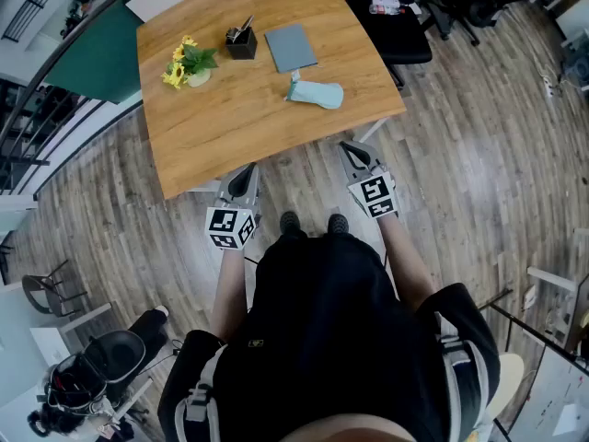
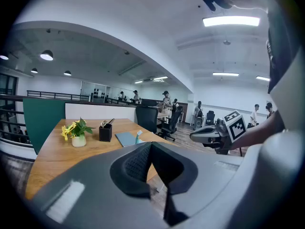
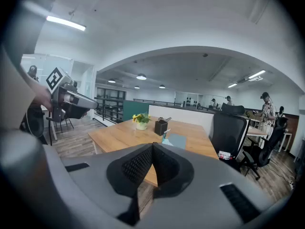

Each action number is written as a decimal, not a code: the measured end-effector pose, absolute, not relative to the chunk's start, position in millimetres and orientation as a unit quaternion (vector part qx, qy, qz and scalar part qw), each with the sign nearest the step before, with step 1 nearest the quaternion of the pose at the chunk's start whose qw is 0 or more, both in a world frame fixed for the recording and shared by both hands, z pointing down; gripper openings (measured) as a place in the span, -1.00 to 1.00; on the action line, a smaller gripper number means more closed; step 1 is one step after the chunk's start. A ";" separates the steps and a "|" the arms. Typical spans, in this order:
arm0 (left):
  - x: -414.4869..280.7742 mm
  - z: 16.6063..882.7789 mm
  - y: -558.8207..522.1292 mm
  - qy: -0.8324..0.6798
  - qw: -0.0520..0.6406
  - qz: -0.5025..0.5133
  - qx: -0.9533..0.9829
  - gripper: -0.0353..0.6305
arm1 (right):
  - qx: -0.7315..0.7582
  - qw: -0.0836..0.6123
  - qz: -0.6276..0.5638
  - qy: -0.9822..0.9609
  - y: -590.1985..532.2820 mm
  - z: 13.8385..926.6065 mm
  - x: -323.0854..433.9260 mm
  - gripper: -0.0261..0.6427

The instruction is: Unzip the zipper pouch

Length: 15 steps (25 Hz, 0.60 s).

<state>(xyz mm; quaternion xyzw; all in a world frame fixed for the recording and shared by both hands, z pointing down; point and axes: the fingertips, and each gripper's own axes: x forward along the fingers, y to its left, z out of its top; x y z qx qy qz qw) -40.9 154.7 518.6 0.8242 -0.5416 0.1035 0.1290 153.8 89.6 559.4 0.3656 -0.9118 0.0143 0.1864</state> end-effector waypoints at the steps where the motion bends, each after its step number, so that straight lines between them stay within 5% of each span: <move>1: -36.7 519.1 152.9 -0.544 0.129 0.103 0.822 -0.90 | 0.362 0.186 0.014 -0.913 86.7 559.7 157.0 -0.92; 15: -6.0 520.5 148.6 -0.597 0.136 0.090 0.785 -0.90 | 0.294 0.193 0.005 -0.936 67.0 565.9 178.8 -0.92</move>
